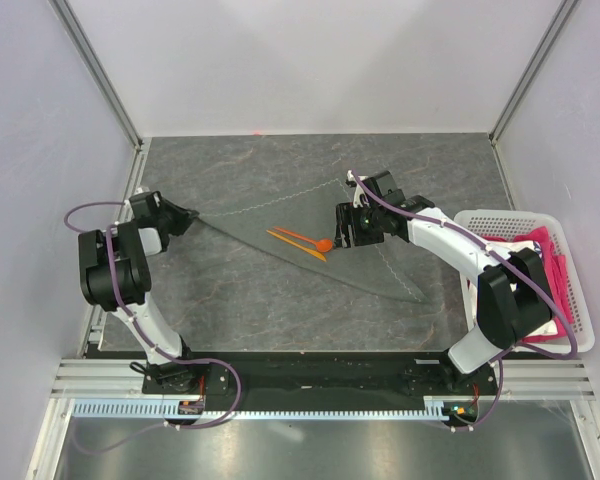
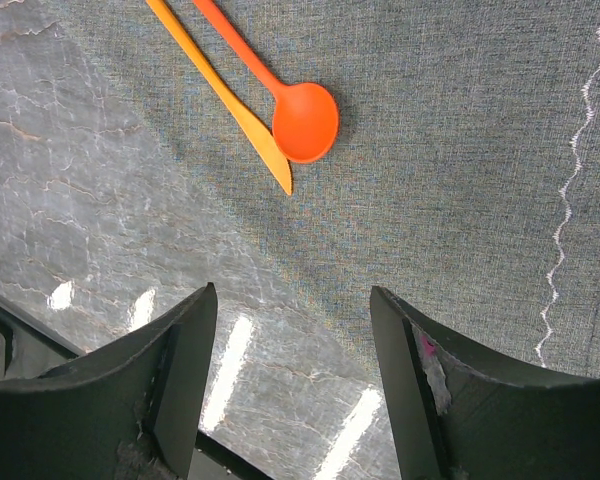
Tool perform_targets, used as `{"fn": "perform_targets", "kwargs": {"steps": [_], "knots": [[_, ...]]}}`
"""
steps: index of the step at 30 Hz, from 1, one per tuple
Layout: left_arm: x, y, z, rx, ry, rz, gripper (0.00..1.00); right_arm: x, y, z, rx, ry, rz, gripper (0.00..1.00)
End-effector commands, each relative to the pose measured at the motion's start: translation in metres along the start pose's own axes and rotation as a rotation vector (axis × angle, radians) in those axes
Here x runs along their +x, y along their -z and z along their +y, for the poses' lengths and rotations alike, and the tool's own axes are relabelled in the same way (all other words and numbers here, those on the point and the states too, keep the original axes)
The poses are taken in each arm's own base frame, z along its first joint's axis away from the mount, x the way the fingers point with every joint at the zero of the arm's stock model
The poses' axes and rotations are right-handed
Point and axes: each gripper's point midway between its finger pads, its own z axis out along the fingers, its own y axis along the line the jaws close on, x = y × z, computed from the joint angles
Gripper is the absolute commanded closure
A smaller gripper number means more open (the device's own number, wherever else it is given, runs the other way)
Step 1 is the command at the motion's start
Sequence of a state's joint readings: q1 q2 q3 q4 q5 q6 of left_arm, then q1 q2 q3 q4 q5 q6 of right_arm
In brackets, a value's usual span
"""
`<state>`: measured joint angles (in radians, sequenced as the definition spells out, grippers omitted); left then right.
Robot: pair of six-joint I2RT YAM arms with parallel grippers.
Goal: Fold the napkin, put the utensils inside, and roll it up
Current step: Fold the napkin
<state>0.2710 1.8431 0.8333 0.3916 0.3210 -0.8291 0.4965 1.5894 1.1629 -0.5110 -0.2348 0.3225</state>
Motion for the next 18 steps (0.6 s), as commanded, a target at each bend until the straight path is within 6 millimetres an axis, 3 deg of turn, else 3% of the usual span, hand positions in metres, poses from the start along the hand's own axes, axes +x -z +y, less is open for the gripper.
{"fn": "perform_targets", "kwargs": {"steps": [1,6,10,16,18], "knots": [[-0.015,0.005,-0.027,0.117,-0.114,-0.027,0.98,-0.008,0.002,0.000,0.012,0.001,-0.031,0.29],[-0.017,0.018,-0.061,0.262,-0.191,-0.047,0.98,-0.009,-0.001,-0.001,0.017,-0.007,-0.036,0.29],[-0.003,0.027,-0.086,0.346,-0.277,-0.031,0.98,-0.010,-0.002,-0.001,0.013,-0.009,-0.038,0.29],[0.040,0.039,-0.130,0.474,-0.440,0.029,0.98,-0.007,-0.003,-0.002,0.010,-0.011,-0.035,0.29],[0.066,0.042,-0.147,0.523,-0.504,0.072,0.98,-0.006,-0.003,-0.002,0.014,-0.013,-0.035,0.29]]}}
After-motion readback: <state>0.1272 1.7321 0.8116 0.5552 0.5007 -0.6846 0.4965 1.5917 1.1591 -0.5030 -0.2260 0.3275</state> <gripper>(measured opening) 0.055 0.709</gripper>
